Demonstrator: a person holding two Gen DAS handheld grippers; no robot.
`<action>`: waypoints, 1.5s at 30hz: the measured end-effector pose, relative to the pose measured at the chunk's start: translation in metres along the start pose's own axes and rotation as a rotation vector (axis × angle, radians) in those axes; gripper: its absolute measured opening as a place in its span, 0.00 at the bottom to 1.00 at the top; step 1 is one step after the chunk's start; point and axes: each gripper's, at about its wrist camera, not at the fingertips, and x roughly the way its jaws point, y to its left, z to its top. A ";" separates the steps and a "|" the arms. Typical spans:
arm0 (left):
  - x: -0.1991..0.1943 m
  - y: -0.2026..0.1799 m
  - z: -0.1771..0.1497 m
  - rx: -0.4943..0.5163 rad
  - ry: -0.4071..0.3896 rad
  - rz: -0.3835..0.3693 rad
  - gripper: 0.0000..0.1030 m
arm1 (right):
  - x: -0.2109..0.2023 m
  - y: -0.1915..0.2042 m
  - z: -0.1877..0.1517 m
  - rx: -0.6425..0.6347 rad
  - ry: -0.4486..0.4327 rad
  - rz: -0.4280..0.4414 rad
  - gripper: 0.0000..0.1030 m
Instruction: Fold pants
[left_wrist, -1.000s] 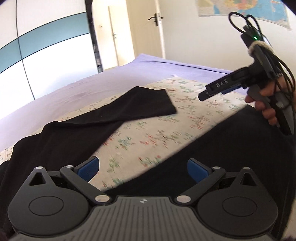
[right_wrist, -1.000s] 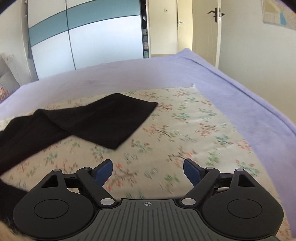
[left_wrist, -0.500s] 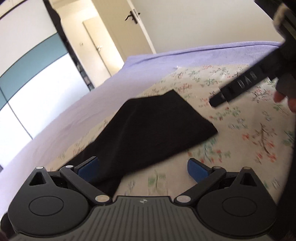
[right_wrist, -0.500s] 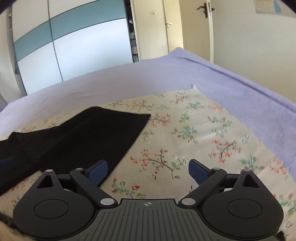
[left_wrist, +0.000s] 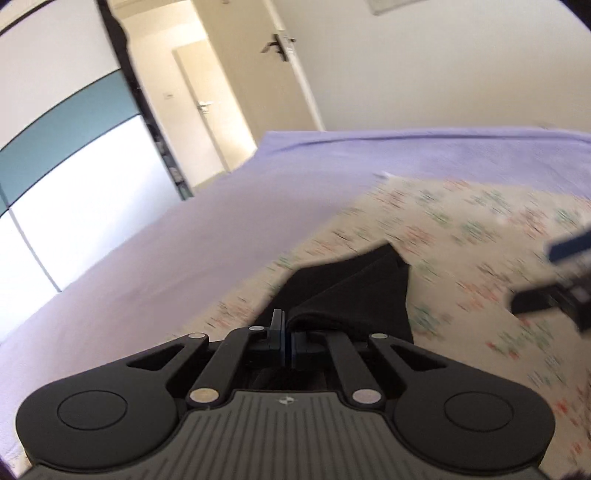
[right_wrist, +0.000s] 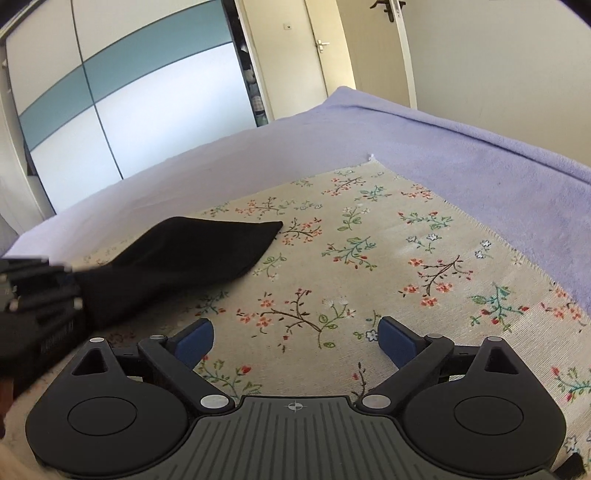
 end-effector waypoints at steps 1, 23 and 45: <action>0.005 0.009 0.007 -0.024 -0.001 0.019 0.47 | 0.000 0.000 0.000 0.004 0.000 0.003 0.94; 0.078 0.028 0.056 -0.173 0.096 0.256 1.00 | -0.010 -0.011 0.004 0.050 -0.023 0.007 0.94; 0.089 -0.040 0.051 -0.278 0.086 -0.119 0.47 | -0.016 -0.041 0.009 0.177 -0.034 0.037 0.94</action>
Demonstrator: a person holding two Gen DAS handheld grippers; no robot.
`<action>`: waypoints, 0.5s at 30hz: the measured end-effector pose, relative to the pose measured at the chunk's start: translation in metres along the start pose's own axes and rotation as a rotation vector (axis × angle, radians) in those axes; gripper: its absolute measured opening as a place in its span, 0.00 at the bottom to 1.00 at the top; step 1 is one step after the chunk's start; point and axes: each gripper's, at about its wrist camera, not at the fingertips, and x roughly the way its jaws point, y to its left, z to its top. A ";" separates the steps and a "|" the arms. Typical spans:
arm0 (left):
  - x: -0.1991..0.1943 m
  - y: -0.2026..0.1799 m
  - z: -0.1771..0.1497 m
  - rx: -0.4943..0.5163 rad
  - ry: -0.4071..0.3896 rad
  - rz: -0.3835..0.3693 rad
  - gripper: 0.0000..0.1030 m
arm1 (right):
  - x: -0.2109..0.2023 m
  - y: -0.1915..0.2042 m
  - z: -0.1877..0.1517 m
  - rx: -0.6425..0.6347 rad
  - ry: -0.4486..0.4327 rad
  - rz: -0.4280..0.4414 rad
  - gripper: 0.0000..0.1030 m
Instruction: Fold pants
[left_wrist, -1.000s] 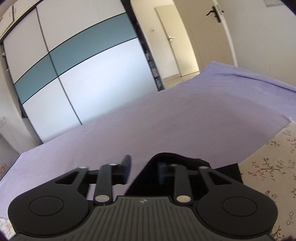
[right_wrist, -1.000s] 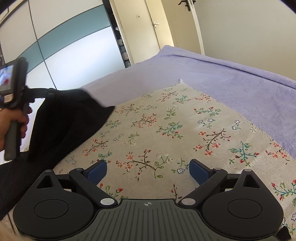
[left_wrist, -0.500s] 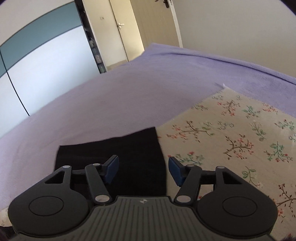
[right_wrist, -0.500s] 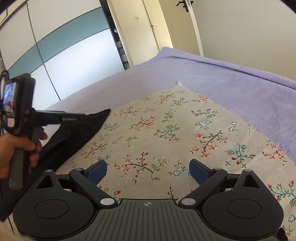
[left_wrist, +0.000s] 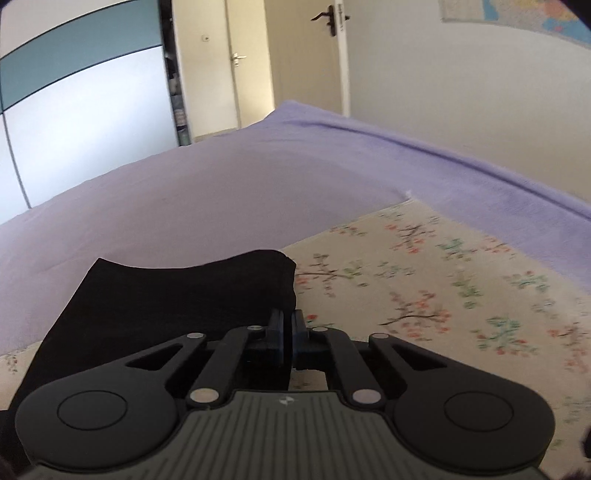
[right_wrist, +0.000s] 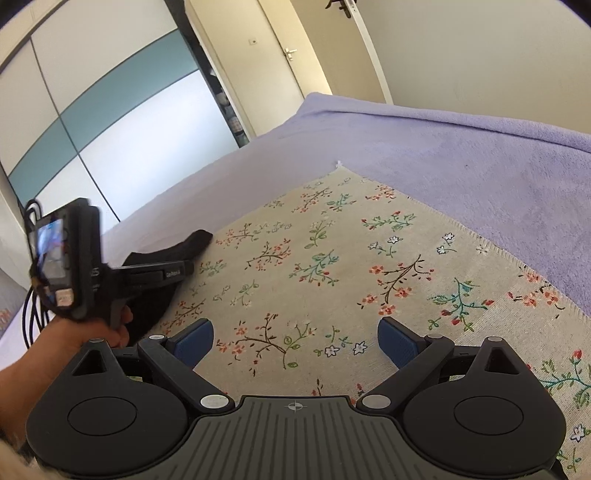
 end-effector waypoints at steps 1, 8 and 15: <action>-0.010 -0.006 0.000 0.000 -0.011 -0.045 0.47 | -0.001 -0.003 0.001 0.013 -0.002 0.003 0.94; -0.060 -0.040 -0.022 0.013 0.048 -0.361 0.47 | -0.006 -0.024 0.007 0.131 -0.014 0.040 0.94; -0.082 -0.050 -0.039 0.135 0.173 -0.552 0.61 | -0.010 -0.035 0.008 0.181 -0.023 0.047 0.94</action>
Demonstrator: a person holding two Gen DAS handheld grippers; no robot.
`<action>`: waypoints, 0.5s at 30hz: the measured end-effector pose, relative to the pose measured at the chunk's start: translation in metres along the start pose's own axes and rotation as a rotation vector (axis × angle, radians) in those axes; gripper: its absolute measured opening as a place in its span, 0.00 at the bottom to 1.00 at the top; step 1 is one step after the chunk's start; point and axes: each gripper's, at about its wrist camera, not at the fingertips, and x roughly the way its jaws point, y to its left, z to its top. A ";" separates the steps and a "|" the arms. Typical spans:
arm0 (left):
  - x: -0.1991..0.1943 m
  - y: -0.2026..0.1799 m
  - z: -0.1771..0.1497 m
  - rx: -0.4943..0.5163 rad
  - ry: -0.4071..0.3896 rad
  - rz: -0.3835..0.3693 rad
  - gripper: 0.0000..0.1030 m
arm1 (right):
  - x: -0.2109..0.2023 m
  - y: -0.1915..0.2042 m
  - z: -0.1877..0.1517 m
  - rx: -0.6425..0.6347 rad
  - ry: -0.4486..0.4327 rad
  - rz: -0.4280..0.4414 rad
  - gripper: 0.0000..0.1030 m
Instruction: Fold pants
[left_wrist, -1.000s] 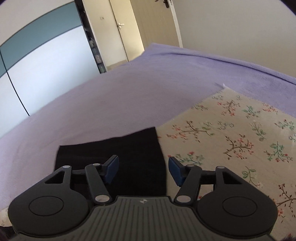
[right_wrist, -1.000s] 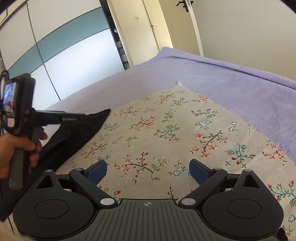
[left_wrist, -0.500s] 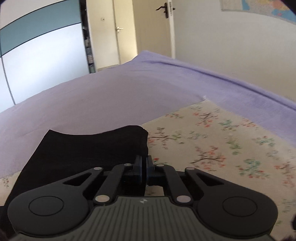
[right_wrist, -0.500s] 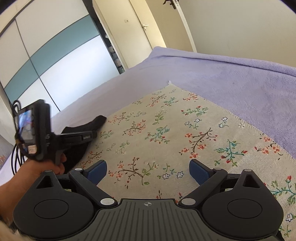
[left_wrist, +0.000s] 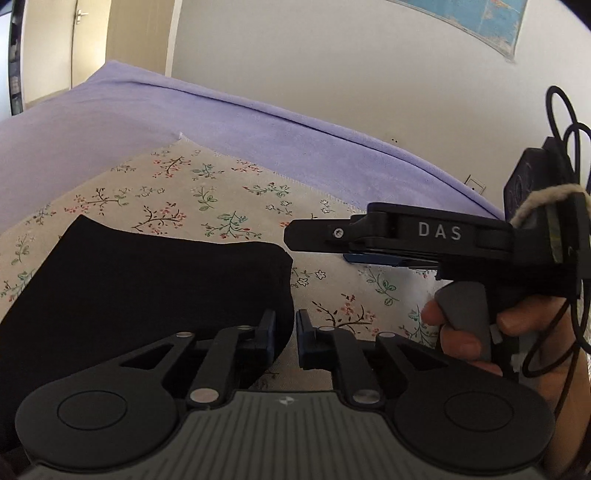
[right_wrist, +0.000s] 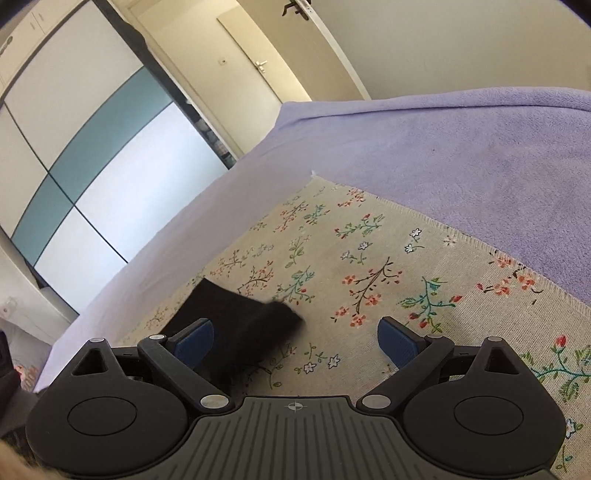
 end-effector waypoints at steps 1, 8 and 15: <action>-0.005 0.003 0.002 0.012 -0.016 0.014 0.73 | 0.000 0.000 0.000 0.000 -0.002 -0.002 0.94; 0.003 0.076 0.030 -0.051 -0.083 0.336 0.96 | 0.004 0.003 -0.003 -0.040 -0.013 -0.030 0.91; 0.043 0.153 0.036 -0.254 -0.006 0.445 0.95 | 0.018 0.022 -0.016 -0.175 0.021 -0.045 0.61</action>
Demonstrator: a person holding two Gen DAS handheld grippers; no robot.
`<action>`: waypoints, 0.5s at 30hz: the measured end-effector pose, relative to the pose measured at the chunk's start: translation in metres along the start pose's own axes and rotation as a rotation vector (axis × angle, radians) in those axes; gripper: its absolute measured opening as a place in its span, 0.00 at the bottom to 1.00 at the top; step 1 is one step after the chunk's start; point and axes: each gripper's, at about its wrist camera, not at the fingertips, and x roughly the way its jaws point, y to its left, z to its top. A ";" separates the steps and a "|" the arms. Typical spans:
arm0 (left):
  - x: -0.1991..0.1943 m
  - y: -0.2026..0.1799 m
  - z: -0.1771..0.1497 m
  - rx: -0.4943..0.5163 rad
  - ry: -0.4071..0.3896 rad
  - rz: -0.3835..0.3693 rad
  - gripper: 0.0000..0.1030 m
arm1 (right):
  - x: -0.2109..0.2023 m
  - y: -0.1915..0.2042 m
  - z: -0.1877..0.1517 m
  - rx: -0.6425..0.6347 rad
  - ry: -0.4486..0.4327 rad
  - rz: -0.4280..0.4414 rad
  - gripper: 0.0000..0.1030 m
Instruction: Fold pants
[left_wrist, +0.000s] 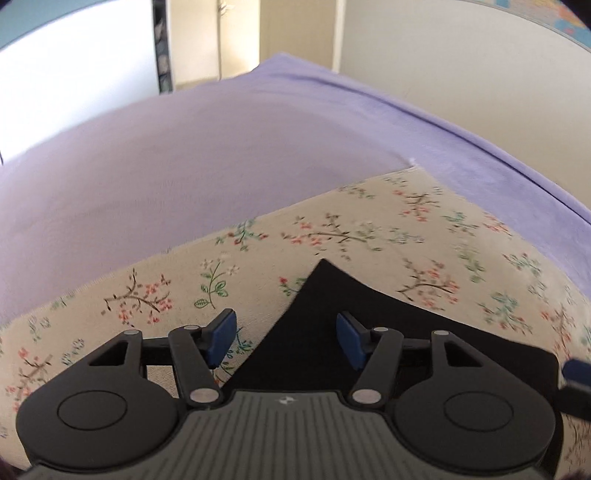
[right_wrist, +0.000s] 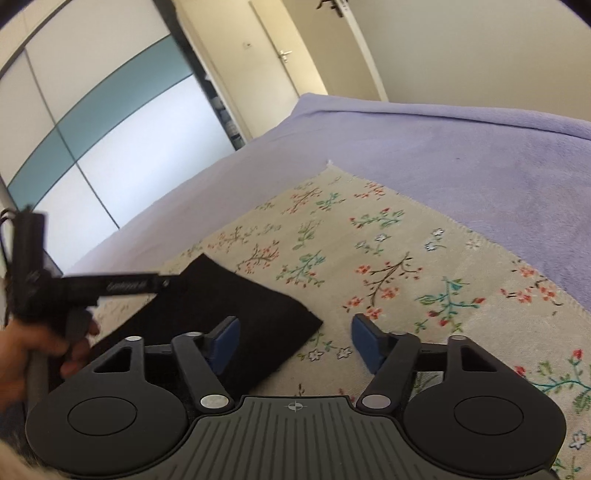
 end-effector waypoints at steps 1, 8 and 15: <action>0.004 0.002 0.001 -0.019 -0.004 -0.011 0.93 | 0.002 0.002 -0.002 -0.016 -0.003 -0.009 0.55; 0.013 -0.029 0.020 0.075 -0.031 -0.025 0.46 | 0.005 0.003 -0.005 0.013 -0.008 0.044 0.11; -0.015 -0.069 0.061 0.126 -0.226 -0.025 0.46 | -0.027 0.002 0.007 0.049 -0.192 0.069 0.09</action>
